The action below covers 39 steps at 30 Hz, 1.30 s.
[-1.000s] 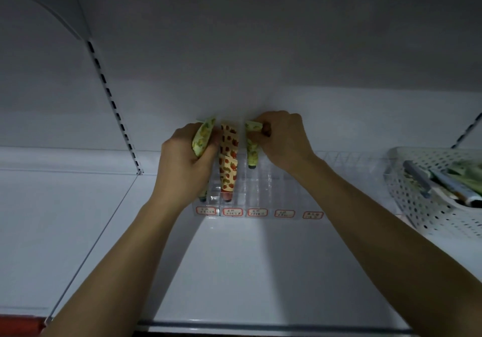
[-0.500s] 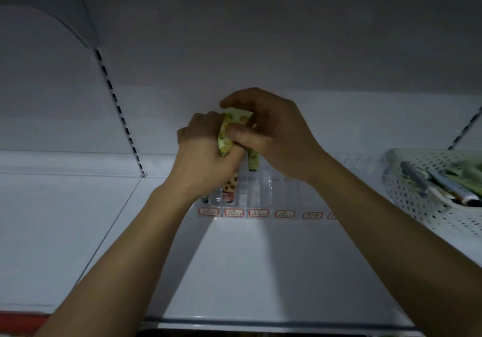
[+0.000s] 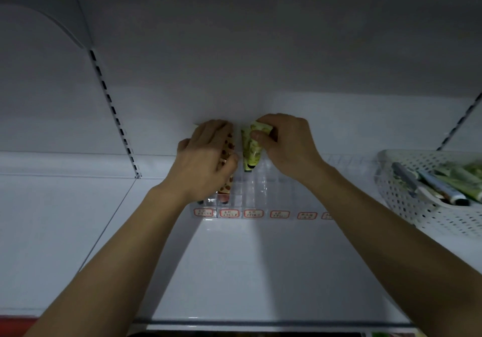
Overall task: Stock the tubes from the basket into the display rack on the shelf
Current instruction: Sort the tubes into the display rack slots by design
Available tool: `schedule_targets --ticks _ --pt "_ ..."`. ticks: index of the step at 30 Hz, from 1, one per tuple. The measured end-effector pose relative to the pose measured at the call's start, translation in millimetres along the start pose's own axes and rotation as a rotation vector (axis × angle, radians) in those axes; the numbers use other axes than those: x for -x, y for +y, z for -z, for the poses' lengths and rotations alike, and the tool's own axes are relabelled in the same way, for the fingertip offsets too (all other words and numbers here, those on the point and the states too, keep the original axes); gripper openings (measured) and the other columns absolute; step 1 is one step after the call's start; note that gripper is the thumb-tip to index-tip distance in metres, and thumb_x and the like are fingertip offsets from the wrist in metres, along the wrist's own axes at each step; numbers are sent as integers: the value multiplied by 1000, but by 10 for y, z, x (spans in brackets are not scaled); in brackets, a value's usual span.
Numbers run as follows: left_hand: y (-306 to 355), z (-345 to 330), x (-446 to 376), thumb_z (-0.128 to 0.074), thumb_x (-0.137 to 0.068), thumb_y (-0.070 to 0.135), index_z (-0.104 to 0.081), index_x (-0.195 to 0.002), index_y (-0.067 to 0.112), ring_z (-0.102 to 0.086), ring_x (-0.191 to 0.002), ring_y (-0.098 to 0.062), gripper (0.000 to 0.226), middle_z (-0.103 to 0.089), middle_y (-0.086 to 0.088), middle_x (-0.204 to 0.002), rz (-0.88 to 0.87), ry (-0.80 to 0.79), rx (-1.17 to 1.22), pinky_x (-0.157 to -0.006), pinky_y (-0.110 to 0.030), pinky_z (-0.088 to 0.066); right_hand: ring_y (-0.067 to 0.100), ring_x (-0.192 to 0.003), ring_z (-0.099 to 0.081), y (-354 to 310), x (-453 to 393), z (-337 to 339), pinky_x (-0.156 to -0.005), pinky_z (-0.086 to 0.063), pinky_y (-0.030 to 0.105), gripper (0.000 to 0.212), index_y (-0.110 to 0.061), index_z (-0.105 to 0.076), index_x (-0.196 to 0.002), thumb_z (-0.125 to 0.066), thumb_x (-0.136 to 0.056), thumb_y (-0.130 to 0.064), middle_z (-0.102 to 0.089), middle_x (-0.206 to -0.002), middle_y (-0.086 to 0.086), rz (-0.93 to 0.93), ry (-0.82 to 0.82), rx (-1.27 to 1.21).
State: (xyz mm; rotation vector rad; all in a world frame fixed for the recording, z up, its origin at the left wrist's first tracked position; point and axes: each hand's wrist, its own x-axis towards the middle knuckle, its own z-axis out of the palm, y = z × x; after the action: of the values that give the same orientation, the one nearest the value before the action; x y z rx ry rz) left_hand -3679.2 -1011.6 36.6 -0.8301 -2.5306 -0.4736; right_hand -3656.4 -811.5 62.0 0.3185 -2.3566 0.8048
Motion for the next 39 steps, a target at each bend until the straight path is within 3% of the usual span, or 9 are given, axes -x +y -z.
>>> schedule_targets --ticks 4,8,13,19,23,26,31,35,39 --pt "-2 -17 11 -30 -91 52 -43 -147 12 -38 -140 -26 70 -41 -6 -153 -12 2 -40 -99 -50 -42 12 -73 -56 61 -15 -96 -64 -36 11 10 -6 -75 -93 -72 -90 -15 -71 -86 6 16 -33 63" --pt "-7 -30 23 -33 -92 50 -45 -146 11 -40 -138 -27 68 -43 -7 -151 -21 2 -51 -97 -49 -44 8 -64 -53 102 -32 -142 -61 -38 4 11 -7 -71 -86 -78 -84 -15 -68 -78 0 -6 22 68" --pt "3 -48 20 -35 -91 47 -45 -146 11 -40 -139 -26 66 -43 -6 -151 -7 14 -54 -96 -49 -45 14 -64 -57 101 -53 -253 -65 -50 31 16 -8 -69 -85 -80 -82 -19 -68 -75 3 -87 -57 84" --pt "31 -44 25 -38 -92 44 -45 -145 11 -40 -139 -26 63 -43 -7 -151 2 -5 -74 -96 -49 -45 14 -68 -56 89 -36 -324 -54 -31 9 24 -16 -61 -81 -82 -81 -28 -61 -76 -2 -151 -126 100" --pt "45 21 22 -37 -92 45 -41 -148 11 -32 -145 -24 65 -37 -6 -155 7 -43 -49 -111 -60 -31 17 -72 -56 57 -28 -236 -54 -33 16 34 -16 -53 -88 -81 -81 -33 -61 -84 1 -172 -197 116" --pt "84 82 0 -38 -91 43 -41 -148 13 -27 -149 -22 65 -35 -5 -157 -14 -61 -52 -116 -63 -17 13 -74 -59 109 101 29 -64 -49 28 40 -18 -53 -102 -82 -81 -37 -63 -87 1 -213 -159 44" --pt "446 48 -174 -38 -87 45 -44 -147 18 -14 -154 -17 66 -32 0 -161 -109 -107 -47 -120 -57 -11 13 -75 -65 394 332 765 -72 -55 28 25 -22 -62 -95 -73 -88 -44 -68 -85 -4 -326 -151 216" --pt "926 -199 -390 -42 -93 45 -46 -146 20 -13 -154 -17 59 -37 1 -159 -258 -148 9 -121 -57 -13 14 -80 -65 660 538 1330 -80 -56 32 14 -22 -68 -96 -69 -91 -34 -69 -86 -7 -351 -160 364" --pt "1435 -500 -576 -40 -89 48 -52 -143 20 -26 -150 -18 62 -47 2 -151 -351 -180 111 -120 -50 -21 16 -82 -65 910 792 1830 -73 -51 27 14 -21 -72 -93 -61 -94 -29 -71 -90 -4 -395 -139 485"
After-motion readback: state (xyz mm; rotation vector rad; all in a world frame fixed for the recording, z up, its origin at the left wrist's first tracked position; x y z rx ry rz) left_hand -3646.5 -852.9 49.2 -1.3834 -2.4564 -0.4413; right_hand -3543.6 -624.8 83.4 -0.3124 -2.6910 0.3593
